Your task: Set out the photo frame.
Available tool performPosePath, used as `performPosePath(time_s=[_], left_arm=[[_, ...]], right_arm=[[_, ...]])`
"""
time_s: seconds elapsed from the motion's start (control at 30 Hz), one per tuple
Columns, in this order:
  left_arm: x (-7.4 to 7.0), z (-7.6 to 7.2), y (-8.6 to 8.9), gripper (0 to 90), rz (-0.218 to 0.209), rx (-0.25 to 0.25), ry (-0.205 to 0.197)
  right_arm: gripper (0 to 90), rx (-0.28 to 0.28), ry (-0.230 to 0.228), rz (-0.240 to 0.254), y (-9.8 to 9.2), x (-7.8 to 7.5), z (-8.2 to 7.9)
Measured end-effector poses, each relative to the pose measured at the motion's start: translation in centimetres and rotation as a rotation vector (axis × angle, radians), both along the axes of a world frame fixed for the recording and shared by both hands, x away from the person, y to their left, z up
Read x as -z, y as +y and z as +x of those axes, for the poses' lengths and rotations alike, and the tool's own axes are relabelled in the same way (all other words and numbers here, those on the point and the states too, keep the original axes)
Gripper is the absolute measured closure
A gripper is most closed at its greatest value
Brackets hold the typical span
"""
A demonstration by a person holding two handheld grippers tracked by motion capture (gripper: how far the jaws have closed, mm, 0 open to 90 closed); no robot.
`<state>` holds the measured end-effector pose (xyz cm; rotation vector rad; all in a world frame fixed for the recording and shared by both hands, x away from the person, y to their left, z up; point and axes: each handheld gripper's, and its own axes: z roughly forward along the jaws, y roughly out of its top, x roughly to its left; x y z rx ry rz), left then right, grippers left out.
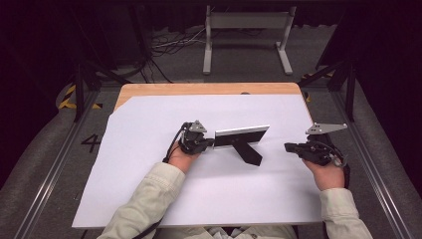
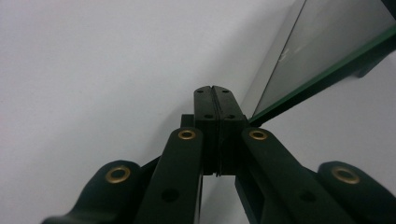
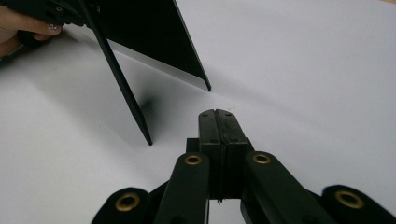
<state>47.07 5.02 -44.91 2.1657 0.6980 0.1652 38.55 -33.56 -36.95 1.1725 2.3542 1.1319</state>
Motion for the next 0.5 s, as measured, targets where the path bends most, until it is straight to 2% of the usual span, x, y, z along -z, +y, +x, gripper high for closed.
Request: performPosePath(time_s=[0.03, 0.1, 0.17, 0.43, 0.5], left_arm=[[0.03, -0.02, -0.11, 89.9, -0.001, -0.001, 0.02], [-0.04, 0.03, -0.24, 90.0, 0.019, 0.006, 0.032], [-0.07, 0.06, -0.23, 90.0, 0.02, 0.003, 0.048], [0.02, 0.14, -0.03, 90.0, 0.011, 0.053, 0.066], [-0.11, -0.08, -0.12, 90.0, 0.028, 0.081, 0.067]], right_arm=[[90.0, -0.001, 0.001, 0.0, 0.0, -0.02, -0.01], [90.0, -0.006, 0.004, 0.002, 0.01, -0.02, 0.01], [90.0, -0.008, 0.004, 0.0, 0.01, -0.01, 0.02], [90.0, -0.015, 0.011, 0.002, -0.02, -0.04, 0.1], [90.0, -0.014, 0.012, 0.006, -0.18, -0.11, 0.09]])
